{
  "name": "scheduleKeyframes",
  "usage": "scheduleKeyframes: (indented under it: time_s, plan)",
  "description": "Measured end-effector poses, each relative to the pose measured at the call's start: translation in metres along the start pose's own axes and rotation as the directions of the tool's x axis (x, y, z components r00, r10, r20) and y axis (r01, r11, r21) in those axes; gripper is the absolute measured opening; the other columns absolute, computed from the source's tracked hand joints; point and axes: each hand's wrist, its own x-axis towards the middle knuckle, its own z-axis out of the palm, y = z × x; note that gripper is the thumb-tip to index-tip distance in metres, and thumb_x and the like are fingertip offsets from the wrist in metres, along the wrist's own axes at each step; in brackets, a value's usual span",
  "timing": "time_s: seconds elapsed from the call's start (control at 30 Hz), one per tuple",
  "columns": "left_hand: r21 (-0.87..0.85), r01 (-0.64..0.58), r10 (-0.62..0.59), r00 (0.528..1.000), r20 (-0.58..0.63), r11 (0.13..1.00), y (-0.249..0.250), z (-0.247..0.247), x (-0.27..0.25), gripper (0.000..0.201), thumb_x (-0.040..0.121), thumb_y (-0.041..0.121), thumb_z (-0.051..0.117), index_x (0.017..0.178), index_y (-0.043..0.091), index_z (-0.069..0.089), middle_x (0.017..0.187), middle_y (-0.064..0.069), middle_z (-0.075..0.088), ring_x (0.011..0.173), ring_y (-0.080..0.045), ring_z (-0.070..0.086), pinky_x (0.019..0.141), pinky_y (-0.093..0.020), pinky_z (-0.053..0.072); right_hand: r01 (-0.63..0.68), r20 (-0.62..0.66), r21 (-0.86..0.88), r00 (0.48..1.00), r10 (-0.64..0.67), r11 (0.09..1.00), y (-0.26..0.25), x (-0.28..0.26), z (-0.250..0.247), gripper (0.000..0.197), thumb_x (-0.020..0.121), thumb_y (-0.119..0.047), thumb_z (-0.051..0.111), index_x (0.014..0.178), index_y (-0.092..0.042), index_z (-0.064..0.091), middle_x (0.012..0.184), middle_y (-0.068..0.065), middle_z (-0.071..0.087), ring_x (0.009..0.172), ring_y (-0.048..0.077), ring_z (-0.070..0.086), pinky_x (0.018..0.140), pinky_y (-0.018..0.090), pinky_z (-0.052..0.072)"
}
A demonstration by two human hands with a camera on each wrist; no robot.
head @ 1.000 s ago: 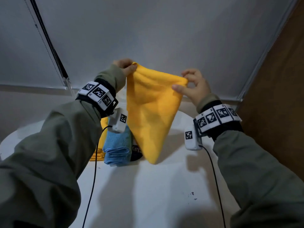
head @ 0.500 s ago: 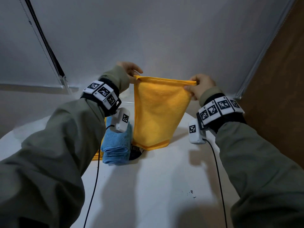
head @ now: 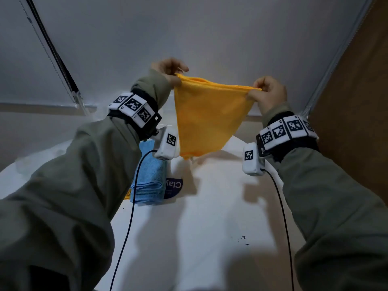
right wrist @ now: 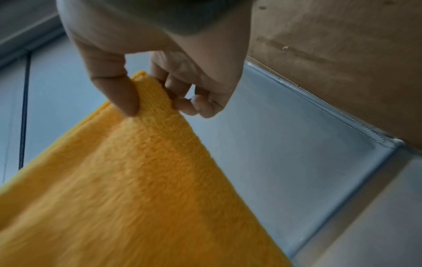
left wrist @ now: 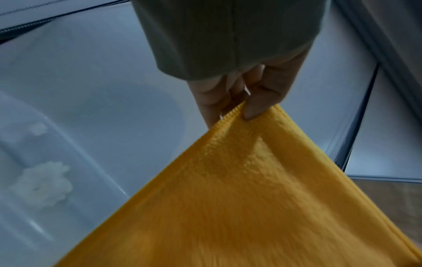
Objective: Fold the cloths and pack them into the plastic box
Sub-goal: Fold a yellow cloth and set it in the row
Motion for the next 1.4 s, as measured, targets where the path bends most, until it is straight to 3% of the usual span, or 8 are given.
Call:
scheduleKeyframes:
  time_s: [0.27,0.43,0.5,0.63,0.77,0.93,1.2,1.4]
  plan:
    - [0.226,0.350,-0.413,0.826,0.383,0.909,-0.033,0.001,-0.031,0.033,0.061,-0.012,0.049,0.078,0.014,0.060,0.073,-0.003,0.050,0.062,-0.010,0.054,0.046,-0.017,0.049,-0.271,0.441,-0.052,0.857,0.266,0.961,0.037,-0.024,0.001,0.014,0.050,-0.007,0.050,0.059,-0.016,0.047,0.042,-0.011,0.043,0.045,0.009,0.039,0.042,0.011,0.033]
    - [0.596,0.430,-0.698,0.629,0.342,0.679,-0.083,0.015,-0.045,0.018,0.084,-0.011,0.052,0.088,0.003,0.063,0.082,-0.012,0.062,0.079,-0.027,0.060,0.066,-0.031,0.057,-0.291,0.551,-0.439,0.660,0.511,0.850,0.085,-0.033,0.012,0.016,0.082,0.003,0.052,0.083,-0.011,0.060,0.073,0.006,0.049,0.063,0.022,0.047,0.049,0.025,0.045]
    - [0.808,0.286,-0.777,0.554,0.299,0.515,-0.106,0.029,-0.060,0.021,0.085,-0.002,0.058,0.106,0.000,0.063,0.099,-0.016,0.066,0.090,-0.030,0.063,0.082,-0.038,0.055,-0.119,0.569,-0.658,0.568,0.595,0.743,0.108,-0.046,0.022,0.021,0.085,-0.002,0.055,0.104,-0.004,0.064,0.088,0.009,0.054,0.078,0.027,0.054,0.055,0.028,0.050]
    - [0.965,-0.233,-0.802,0.549,0.235,0.123,-0.135,0.060,-0.081,0.038,0.089,0.019,0.052,0.126,0.019,0.055,0.124,-0.002,0.060,0.113,-0.020,0.058,0.084,-0.031,0.047,-0.033,0.503,-0.826,0.406,0.763,0.563,0.146,-0.070,0.039,0.042,0.087,-0.015,0.063,0.128,-0.010,0.054,0.117,0.009,0.057,0.115,0.031,0.056,0.097,0.042,0.048]
    - [0.900,-0.428,-0.803,0.564,0.193,-0.085,-0.173,0.068,-0.074,0.034,0.088,0.021,0.053,0.121,0.013,0.056,0.127,-0.002,0.056,0.115,-0.022,0.056,0.088,-0.033,0.047,-0.030,0.426,-0.857,0.520,0.740,0.514,0.163,-0.065,0.043,0.048,0.089,-0.026,0.059,0.135,-0.017,0.047,0.132,0.010,0.055,0.117,0.028,0.056,0.099,0.039,0.046]
    - [0.961,-0.267,-0.743,0.657,0.128,-0.071,-0.188,0.076,-0.062,0.022,0.081,0.018,0.058,0.103,0.014,0.061,0.106,-0.004,0.064,0.097,-0.024,0.062,0.077,-0.031,0.049,-0.021,0.391,-0.847,0.652,0.650,0.531,0.174,-0.050,0.066,0.037,0.094,-0.016,0.047,0.131,-0.018,0.048,0.131,0.013,0.053,0.113,0.031,0.055,0.090,0.035,0.047]
    - [0.972,-0.160,-0.819,0.525,0.233,0.174,-0.226,0.099,-0.057,0.045,0.089,0.025,0.046,0.133,0.017,0.040,0.138,-0.009,0.043,0.125,-0.031,0.044,0.104,-0.048,0.038,-0.212,0.291,-0.846,0.586,0.756,0.489,0.211,-0.055,0.093,0.061,0.097,-0.031,0.045,0.147,-0.011,0.016,0.150,0.013,0.027,0.132,0.036,0.038,0.100,0.046,0.039]
    - [0.971,-0.142,-0.817,0.525,0.238,0.192,-0.229,0.105,-0.063,0.048,0.080,0.027,0.045,0.128,0.022,0.043,0.129,-0.010,0.048,0.116,-0.030,0.046,0.093,-0.045,0.040,-0.398,0.294,-0.760,0.496,0.817,0.514,0.218,-0.046,0.096,0.060,0.090,-0.026,0.061,0.138,0.000,0.037,0.142,0.019,0.043,0.127,0.035,0.046,0.102,0.043,0.041]
